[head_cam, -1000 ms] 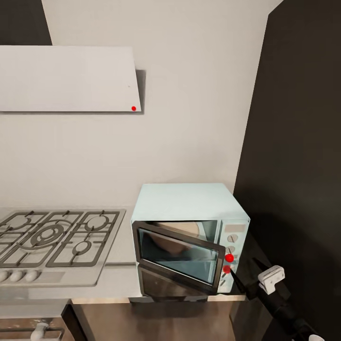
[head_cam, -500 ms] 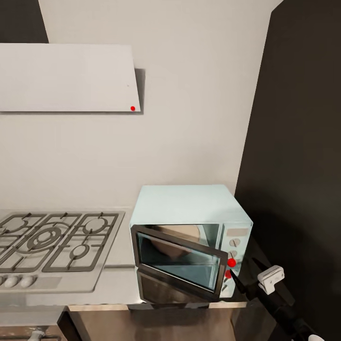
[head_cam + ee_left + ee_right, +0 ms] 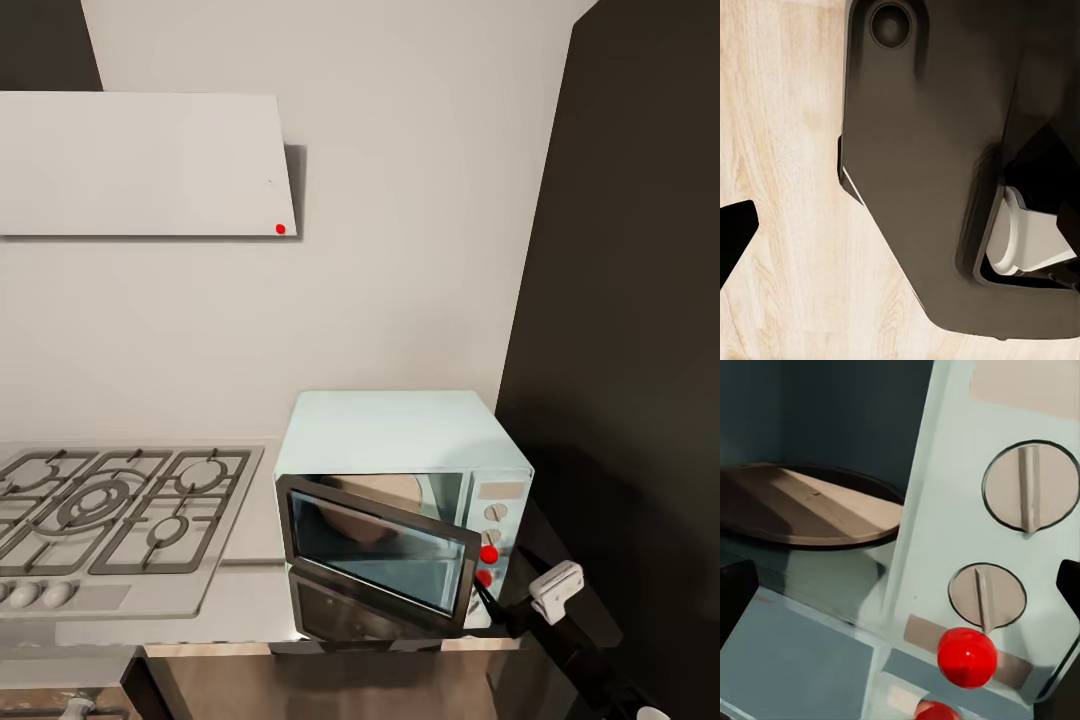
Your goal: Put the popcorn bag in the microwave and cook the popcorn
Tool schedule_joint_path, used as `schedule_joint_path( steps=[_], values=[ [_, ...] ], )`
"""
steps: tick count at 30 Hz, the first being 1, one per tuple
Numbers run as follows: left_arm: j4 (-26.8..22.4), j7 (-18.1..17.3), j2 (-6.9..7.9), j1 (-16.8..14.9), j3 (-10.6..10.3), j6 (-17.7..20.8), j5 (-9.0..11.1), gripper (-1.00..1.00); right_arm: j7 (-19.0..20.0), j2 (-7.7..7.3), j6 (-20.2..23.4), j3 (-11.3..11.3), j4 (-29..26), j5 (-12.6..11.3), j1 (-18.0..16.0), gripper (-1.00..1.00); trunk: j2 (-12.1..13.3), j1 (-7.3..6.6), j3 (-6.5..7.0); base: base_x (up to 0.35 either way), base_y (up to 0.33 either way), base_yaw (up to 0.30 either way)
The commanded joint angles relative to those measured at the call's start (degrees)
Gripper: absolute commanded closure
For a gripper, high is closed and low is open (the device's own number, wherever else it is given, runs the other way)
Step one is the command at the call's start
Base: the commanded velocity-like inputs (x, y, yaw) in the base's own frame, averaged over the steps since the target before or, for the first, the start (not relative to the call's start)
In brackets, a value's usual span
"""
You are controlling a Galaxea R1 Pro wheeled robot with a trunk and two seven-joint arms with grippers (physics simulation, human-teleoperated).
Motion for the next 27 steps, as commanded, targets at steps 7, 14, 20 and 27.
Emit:
schedule_joint_path(
  steps=[7, 14, 20, 27],
  values=[
    [-0.06, -0.01, -0.02, 0.03, 0.40, 0.03, 0.01, -1.00, 0.15, 0.08, 0.10, -0.06, 0.03, 0.13, -0.02, -1.00, -0.03, 0.02, -0.01, 0.000, 0.000, 0.000],
    [-0.06, -0.01, -0.02, 0.03, 0.41, 0.03, 0.01, -1.00, 0.29, 0.08, 0.07, -0.06, 0.03, 0.09, -0.02, -1.00, -0.03, 0.02, -0.01, 0.000, 0.000, 0.000],
    [-0.06, -0.01, -0.02, 0.03, 0.41, 0.03, 0.01, -1.00, 0.40, 0.08, 0.08, -0.01, 0.03, 0.12, -0.02, -1.00, -0.03, 0.02, -0.01, 0.000, 0.000, 0.000],
    [-0.08, -0.01, -0.02, 0.03, 0.41, 0.03, 0.01, -1.00, 5.82, 0.08, 0.16, 0.02, 0.06, 0.13, 0.06, -1.00, -0.03, 0.02, -0.01, 0.000, 0.000, 0.000]
  ],
)
